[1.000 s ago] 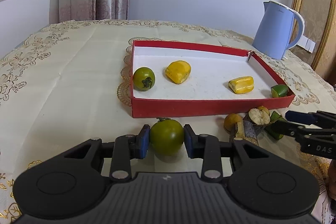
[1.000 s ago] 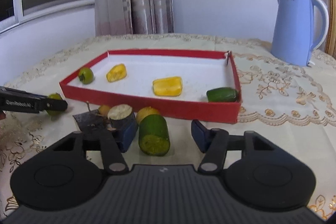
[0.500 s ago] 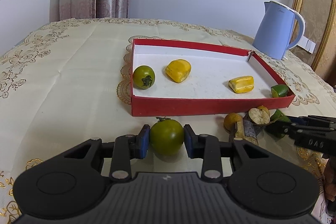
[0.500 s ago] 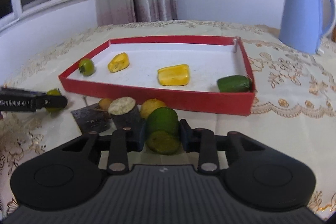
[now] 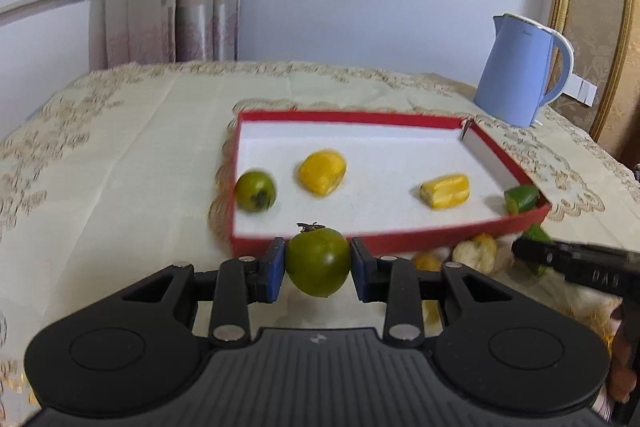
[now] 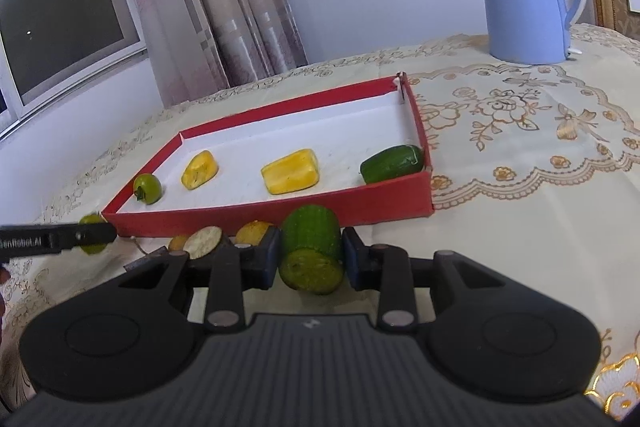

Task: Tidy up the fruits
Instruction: 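Lower the green tomato into the tray and open the left tool, then place the cucumber chunk into the tray and open the right tool, then grasp the dark purple eggplant chunk with the left tool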

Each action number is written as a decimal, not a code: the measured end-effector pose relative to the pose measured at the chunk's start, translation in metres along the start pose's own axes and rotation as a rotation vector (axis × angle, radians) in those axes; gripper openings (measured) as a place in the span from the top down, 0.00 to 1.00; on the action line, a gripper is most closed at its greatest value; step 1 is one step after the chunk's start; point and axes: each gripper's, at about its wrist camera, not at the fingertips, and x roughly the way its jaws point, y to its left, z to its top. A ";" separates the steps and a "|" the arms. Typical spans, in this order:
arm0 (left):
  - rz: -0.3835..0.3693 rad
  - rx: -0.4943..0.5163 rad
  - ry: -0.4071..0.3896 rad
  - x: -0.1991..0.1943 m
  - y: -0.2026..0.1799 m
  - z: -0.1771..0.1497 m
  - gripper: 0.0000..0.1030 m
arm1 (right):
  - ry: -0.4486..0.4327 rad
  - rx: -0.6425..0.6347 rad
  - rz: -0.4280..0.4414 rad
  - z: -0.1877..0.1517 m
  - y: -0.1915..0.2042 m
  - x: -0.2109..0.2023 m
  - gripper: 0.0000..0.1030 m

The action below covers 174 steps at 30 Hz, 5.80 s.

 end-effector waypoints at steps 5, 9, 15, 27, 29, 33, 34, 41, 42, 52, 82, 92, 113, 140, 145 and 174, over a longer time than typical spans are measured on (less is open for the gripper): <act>-0.004 0.017 -0.017 0.018 -0.015 0.024 0.68 | -0.001 0.009 0.001 0.000 -0.001 0.000 0.70; 0.009 0.025 -0.020 0.040 -0.026 0.040 0.68 | -0.009 0.012 0.000 -0.001 -0.002 -0.001 0.70; 0.035 0.037 0.021 0.082 -0.040 0.051 0.68 | -0.009 0.014 0.002 -0.001 -0.002 -0.002 0.70; 0.082 0.094 -0.020 0.110 -0.059 0.054 0.68 | -0.006 0.018 0.014 -0.001 -0.004 0.000 0.70; 0.087 0.098 -0.027 0.111 -0.060 0.054 0.66 | -0.007 0.019 0.014 -0.001 -0.004 0.000 0.70; 0.080 0.098 -0.028 0.110 -0.061 0.054 0.44 | -0.006 0.019 0.015 -0.001 -0.004 0.001 0.70; 0.082 0.100 -0.037 0.109 -0.062 0.053 0.36 | -0.006 0.019 0.015 -0.001 -0.004 0.001 0.70; 0.136 0.085 -0.053 0.099 -0.054 0.052 0.28 | -0.005 0.022 0.016 -0.001 -0.003 0.001 0.70; 0.136 0.070 -0.054 0.095 -0.051 0.051 0.28 | -0.004 0.021 0.016 -0.001 -0.003 0.001 0.70; 0.182 -0.019 -0.115 0.046 -0.016 0.020 0.28 | -0.002 0.023 0.016 -0.001 -0.005 0.001 0.70; 0.061 -0.220 -0.134 0.037 0.029 0.002 0.24 | -0.059 -0.190 -0.129 0.057 0.031 0.022 0.70; 0.052 -0.214 -0.123 0.039 0.028 0.003 0.24 | 0.021 -0.185 -0.245 0.098 0.025 0.100 0.70; 0.063 -0.189 -0.097 0.044 0.023 0.002 0.24 | 0.051 -0.126 -0.267 0.100 0.023 0.097 0.37; 0.001 0.000 -0.010 0.012 -0.017 -0.015 0.18 | -0.304 0.006 -0.290 0.014 -0.004 -0.025 0.00; -0.008 0.059 -0.004 0.011 -0.031 -0.016 0.16 | -0.303 0.005 -0.291 0.015 -0.004 -0.024 0.00; -0.085 0.292 0.062 0.019 -0.081 -0.035 0.24 | -0.294 0.010 -0.286 0.014 -0.003 -0.023 0.00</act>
